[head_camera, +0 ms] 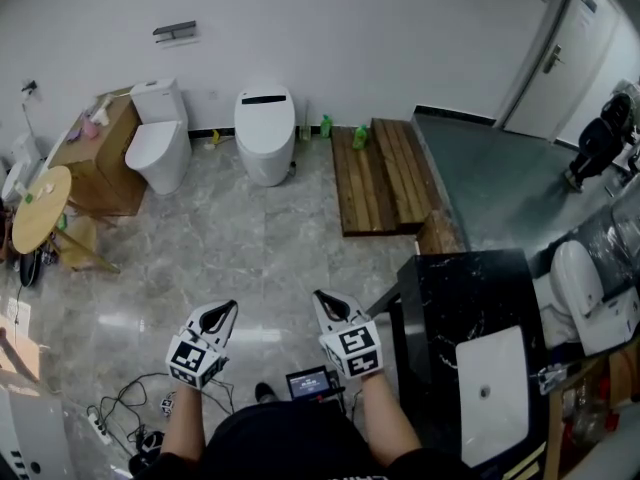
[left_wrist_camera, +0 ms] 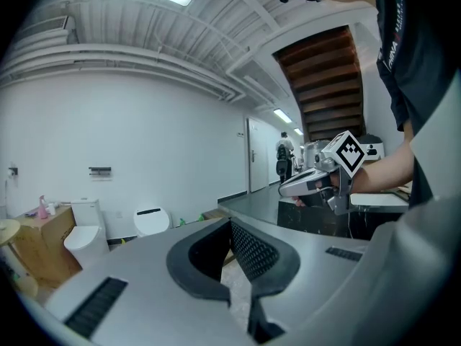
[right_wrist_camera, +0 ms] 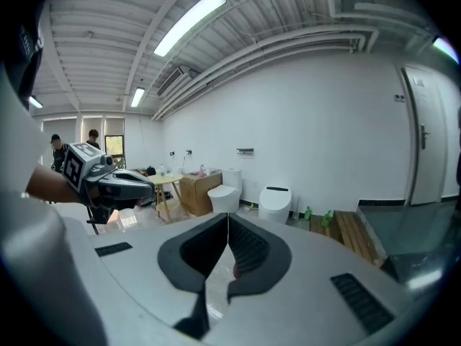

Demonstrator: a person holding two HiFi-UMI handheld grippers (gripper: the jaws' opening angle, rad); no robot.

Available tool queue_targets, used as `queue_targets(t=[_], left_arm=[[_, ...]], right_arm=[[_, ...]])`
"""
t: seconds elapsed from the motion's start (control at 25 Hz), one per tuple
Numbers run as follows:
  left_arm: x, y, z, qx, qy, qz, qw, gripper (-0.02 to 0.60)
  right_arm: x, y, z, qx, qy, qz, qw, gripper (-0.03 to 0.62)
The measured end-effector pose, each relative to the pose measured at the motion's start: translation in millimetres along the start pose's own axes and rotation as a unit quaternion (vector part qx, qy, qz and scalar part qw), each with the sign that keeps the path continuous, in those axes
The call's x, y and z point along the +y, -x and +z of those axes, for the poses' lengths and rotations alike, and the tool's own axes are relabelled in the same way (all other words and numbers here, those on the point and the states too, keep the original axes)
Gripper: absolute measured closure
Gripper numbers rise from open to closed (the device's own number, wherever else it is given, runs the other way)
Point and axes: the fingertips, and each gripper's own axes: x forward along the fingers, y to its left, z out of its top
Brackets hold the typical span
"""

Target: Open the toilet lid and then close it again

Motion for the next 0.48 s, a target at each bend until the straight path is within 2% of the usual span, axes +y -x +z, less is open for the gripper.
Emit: queue_targets(t=[0.12, 0.48], left_arm=[[-1.6, -1.4, -2.5, 0.002, 0.004, 0.004, 1.0, 0.572], [-10.2, -16.8, 0.5, 0.002, 0.013, 0.002, 0.9999, 0.572]], right_arm=[[-2.1, 0.6, -4.8, 0.011, 0.013, -0.002, 1.0, 0.58], [-14.5, 2.3, -11.7, 0.013, 0.004, 0.009, 1.0, 0.58]])
